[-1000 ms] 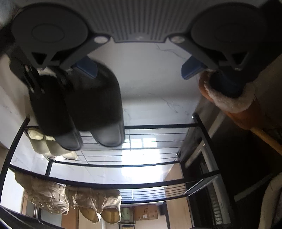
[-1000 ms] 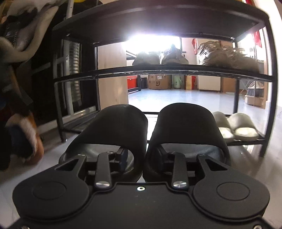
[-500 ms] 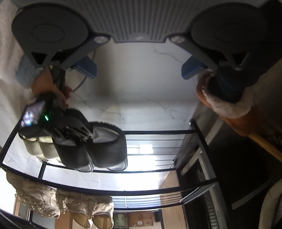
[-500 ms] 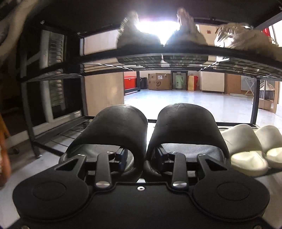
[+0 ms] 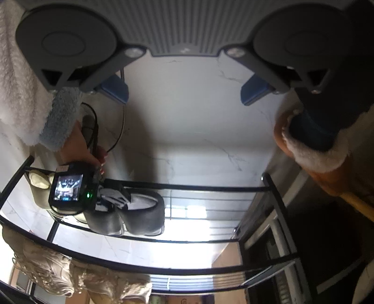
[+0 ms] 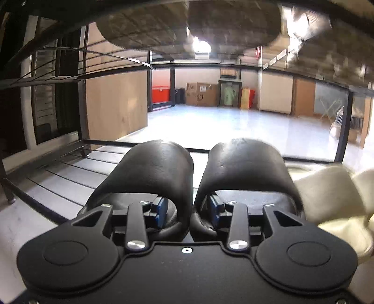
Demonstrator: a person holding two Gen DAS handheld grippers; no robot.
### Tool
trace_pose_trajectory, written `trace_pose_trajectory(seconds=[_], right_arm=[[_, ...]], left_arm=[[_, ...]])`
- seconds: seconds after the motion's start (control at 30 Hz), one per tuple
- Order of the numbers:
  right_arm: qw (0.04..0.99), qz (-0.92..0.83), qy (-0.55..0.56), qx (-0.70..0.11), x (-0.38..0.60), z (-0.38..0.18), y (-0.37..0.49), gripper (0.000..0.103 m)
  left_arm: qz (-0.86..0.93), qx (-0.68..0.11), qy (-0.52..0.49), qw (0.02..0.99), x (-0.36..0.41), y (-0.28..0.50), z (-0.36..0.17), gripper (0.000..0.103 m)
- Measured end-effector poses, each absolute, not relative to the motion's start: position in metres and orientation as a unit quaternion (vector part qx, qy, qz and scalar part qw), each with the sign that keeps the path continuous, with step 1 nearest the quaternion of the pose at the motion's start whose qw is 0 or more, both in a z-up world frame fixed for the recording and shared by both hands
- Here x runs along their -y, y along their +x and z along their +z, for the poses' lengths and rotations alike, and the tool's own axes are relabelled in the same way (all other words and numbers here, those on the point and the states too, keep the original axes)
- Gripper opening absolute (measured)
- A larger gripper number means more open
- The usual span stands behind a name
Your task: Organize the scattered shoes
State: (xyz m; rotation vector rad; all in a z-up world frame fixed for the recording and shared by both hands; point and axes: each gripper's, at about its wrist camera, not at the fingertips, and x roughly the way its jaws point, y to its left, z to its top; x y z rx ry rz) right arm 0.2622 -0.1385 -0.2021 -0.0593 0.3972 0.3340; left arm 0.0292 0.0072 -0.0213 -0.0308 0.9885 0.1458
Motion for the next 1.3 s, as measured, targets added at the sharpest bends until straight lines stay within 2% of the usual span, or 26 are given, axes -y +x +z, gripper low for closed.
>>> trace_pose_trajectory(seconds=[0.03,0.13,0.2,0.27,0.53,0.83,0.97,1.17,1.3], right_arm=[[0.964,0.169,-0.030,-0.201,0.139,-0.206,0.262,0.035],[0.965,0.171,-0.017,-0.197,0.142,-0.210,0.258,0.046],[0.964,0.180,-0.011,-0.197,0.138,-0.207,0.253,0.082],[0.966,0.176,-0.010,-0.190,0.135,-0.204,0.247,0.099],[0.970,0.172,0.013,-0.169,0.138,-0.198,0.204,0.099],[0.966,0.148,0.061,-0.203,0.176,-0.178,0.166,0.100],[0.971,0.131,0.048,-0.196,0.206,-0.164,0.126,0.100],[0.984,0.109,-0.075,-0.122,0.218,-0.146,0.053,0.103],[0.986,0.101,-0.084,-0.105,0.225,-0.135,0.011,0.103]], left_arm=[[0.067,-0.473,-0.013,0.878,-0.005,0.029,-0.021,0.102],[0.057,-0.474,-0.006,0.879,-0.002,0.028,-0.022,0.102],[0.058,-0.475,-0.004,0.878,-0.003,0.028,-0.022,0.102],[0.060,-0.474,-0.009,0.878,-0.003,0.028,-0.020,0.102],[0.056,-0.455,0.004,0.889,0.002,0.026,-0.013,0.102],[0.063,-0.432,0.003,0.899,0.004,0.024,-0.008,0.102],[0.051,-0.414,0.019,0.909,0.016,0.020,-0.003,0.102],[0.044,-0.380,0.048,0.923,0.032,0.015,0.001,0.102],[0.050,-0.360,0.057,0.930,0.036,0.013,0.003,0.102]])
